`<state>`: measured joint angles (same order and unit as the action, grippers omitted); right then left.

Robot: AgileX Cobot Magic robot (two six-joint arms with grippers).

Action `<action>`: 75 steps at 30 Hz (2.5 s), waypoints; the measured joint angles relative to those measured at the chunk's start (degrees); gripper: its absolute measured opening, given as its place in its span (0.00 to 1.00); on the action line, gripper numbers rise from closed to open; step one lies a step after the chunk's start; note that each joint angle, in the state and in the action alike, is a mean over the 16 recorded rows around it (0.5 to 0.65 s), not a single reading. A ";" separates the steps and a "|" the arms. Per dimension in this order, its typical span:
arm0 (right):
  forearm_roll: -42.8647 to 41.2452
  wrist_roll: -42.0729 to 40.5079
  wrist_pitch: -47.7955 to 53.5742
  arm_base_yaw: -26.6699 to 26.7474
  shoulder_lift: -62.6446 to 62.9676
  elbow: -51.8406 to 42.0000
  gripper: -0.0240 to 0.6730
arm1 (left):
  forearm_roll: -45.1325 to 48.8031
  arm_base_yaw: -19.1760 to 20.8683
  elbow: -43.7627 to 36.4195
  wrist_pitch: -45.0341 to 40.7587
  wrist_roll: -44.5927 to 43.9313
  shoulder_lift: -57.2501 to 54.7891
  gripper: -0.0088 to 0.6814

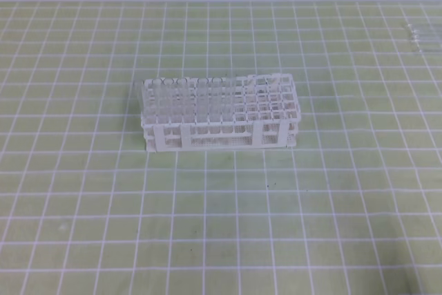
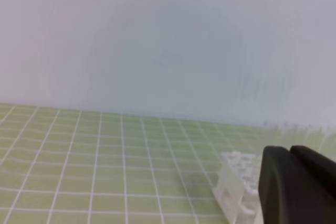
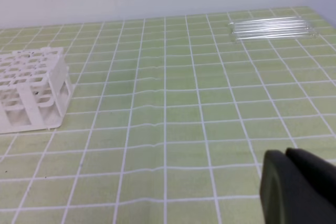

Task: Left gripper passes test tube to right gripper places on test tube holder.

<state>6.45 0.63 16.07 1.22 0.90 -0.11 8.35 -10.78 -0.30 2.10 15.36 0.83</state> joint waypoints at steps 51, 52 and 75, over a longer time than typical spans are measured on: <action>0.10 0.00 -0.19 0.00 -0.01 0.00 0.03 | -18.59 -0.02 -0.30 -20.87 -26.58 0.29 0.01; 0.10 0.00 -0.19 0.00 -0.02 0.00 0.03 | -18.59 -0.02 -0.30 -20.87 -26.58 0.29 0.01; 0.10 0.00 -0.19 0.00 -0.11 0.00 0.03 | -18.58 -0.01 -0.22 -20.93 -26.59 0.10 0.01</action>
<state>6.55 0.63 15.88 1.22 0.79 -0.11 -10.22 -10.79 -0.52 -18.83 -11.23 0.93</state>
